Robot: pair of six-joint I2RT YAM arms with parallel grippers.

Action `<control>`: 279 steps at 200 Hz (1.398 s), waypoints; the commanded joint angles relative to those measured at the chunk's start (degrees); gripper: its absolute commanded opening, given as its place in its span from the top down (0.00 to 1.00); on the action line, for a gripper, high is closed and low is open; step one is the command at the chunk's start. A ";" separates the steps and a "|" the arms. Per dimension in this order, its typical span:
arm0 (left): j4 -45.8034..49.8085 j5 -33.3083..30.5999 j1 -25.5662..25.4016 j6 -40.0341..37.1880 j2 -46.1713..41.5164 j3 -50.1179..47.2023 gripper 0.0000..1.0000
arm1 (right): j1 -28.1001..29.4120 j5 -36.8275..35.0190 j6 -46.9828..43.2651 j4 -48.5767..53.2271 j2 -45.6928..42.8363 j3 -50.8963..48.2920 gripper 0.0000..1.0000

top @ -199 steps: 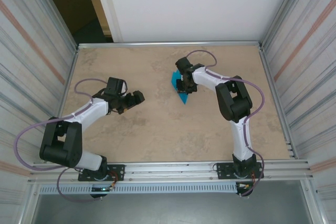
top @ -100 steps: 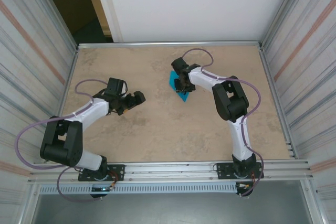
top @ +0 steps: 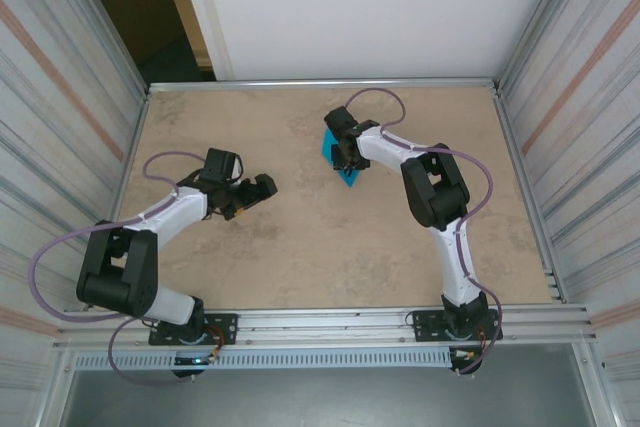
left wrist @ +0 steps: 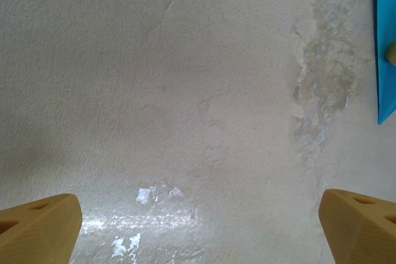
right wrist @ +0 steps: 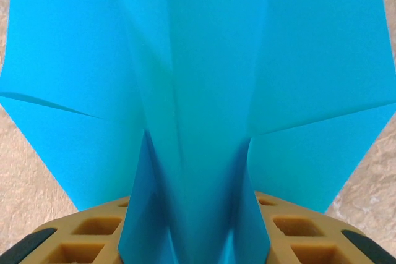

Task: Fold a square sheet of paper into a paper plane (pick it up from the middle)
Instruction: Move the paper plane to the top-center of the table, then reset both arms

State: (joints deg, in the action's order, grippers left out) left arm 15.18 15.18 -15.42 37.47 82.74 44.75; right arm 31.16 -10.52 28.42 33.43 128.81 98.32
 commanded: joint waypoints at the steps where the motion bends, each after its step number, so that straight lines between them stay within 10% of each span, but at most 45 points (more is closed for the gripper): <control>1: 0.75 0.46 0.25 -0.62 0.50 1.40 0.01 | -1.02 0.57 1.56 2.53 5.31 -1.00 0.58; 105: 2.88 0.70 0.29 -0.44 -2.42 3.53 0.01 | -1.34 2.04 2.52 4.43 -2.18 3.15 0.56; 166: 7.29 -7.21 0.31 -3.26 -8.23 6.78 0.01 | -3.00 2.21 4.08 3.11 -16.39 -2.80 0.39; 232: 2.31 -25.05 5.35 -11.62 -21.70 0.46 0.01 | -11.16 -12.67 -1.92 -8.96 -46.74 -30.77 0.00; 279: -14.26 -38.64 8.85 -18.52 -29.11 -13.93 0.01 | -22.87 -18.72 -4.78 -23.63 -64.11 -55.00 0.01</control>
State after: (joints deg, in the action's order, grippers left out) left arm 10.74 -13.10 -7.62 24.32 55.72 36.56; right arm 13.02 -23.88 25.87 18.48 69.06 51.62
